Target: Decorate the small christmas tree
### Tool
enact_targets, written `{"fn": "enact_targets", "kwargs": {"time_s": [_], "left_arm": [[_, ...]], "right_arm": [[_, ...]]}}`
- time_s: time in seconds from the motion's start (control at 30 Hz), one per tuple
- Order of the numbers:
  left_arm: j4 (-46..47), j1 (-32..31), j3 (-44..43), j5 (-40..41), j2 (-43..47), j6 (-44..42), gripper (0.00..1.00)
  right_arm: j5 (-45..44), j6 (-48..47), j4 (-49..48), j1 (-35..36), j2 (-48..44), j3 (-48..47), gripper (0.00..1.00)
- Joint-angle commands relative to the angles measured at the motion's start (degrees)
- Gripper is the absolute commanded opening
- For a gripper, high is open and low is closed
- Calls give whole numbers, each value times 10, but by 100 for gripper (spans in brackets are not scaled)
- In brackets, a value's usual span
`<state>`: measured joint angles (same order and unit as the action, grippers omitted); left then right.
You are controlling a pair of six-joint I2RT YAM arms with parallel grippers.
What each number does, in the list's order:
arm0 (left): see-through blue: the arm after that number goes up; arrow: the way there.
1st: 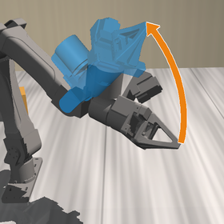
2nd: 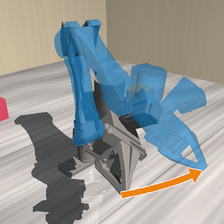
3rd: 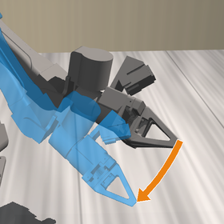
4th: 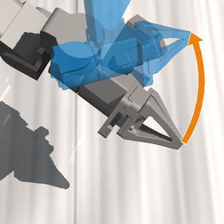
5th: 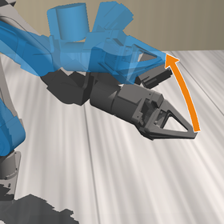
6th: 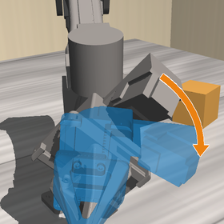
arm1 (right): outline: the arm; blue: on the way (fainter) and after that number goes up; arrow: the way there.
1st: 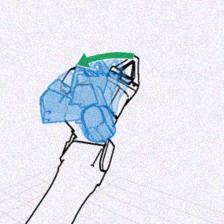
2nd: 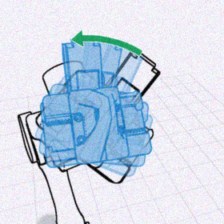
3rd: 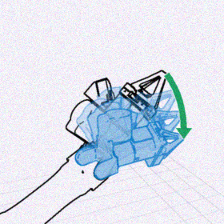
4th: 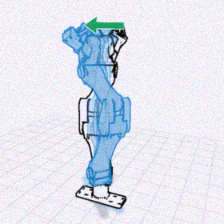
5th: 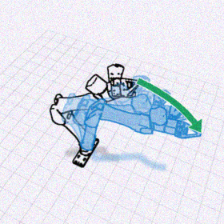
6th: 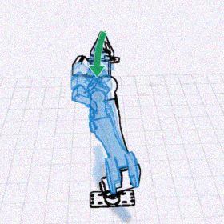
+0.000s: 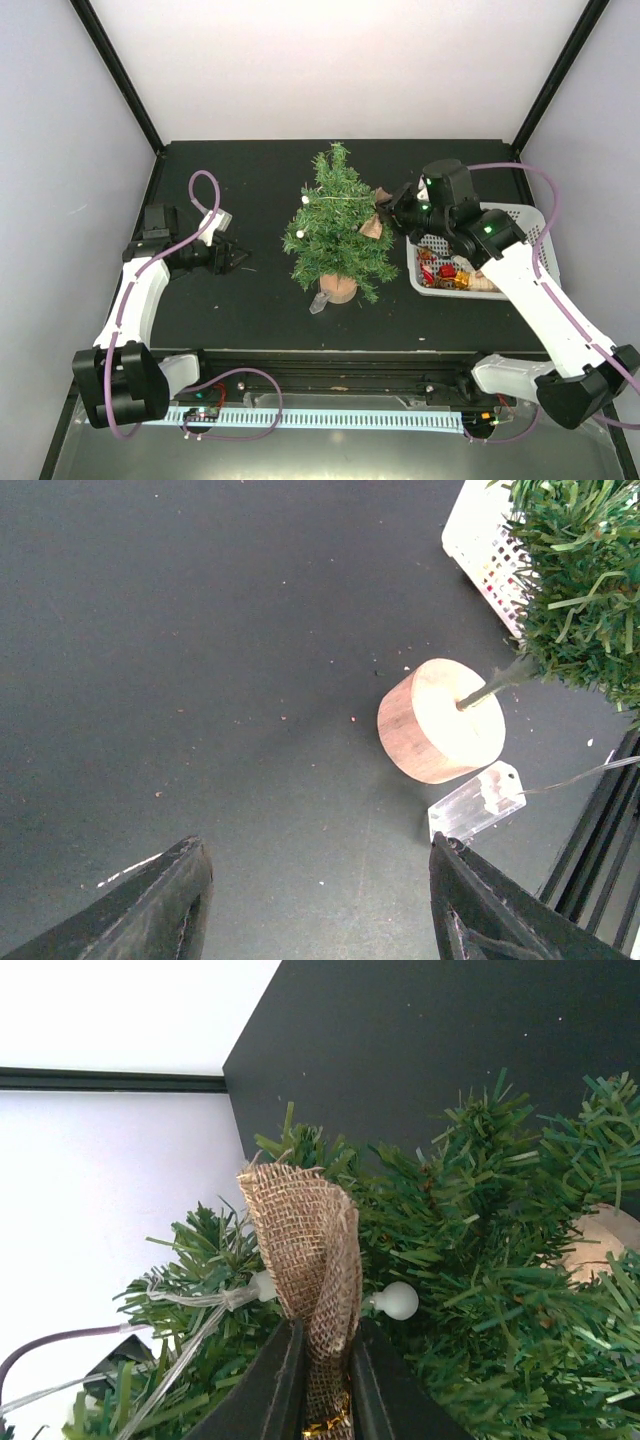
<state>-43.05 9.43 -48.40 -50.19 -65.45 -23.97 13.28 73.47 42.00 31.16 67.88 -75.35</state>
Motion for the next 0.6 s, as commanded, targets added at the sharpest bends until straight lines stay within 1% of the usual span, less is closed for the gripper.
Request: {"fn": "enact_targets", "kwargs": {"time_s": [0.0, 0.13, 0.27, 0.4, 0.57], "left_arm": [[-2, 5, -7, -18, 17, -14, 60], [-2, 5, -7, -18, 17, -14, 60], [-3, 5, -7, -20, 17, -15, 60], [-3, 5, -7, -21, 15, -16, 61], [-2, 5, -7, -22, 18, -16, 61]], "right_arm": [[-15, -13, 19, 5, 16, -27, 15], [-20, -17, 31, 5, 23, -37, 15], [-27, -25, 42, 6, 22, -48, 29], [-30, -32, 51, 7, 22, -56, 40], [-38, -41, 64, 7, 24, -73, 42]]}}
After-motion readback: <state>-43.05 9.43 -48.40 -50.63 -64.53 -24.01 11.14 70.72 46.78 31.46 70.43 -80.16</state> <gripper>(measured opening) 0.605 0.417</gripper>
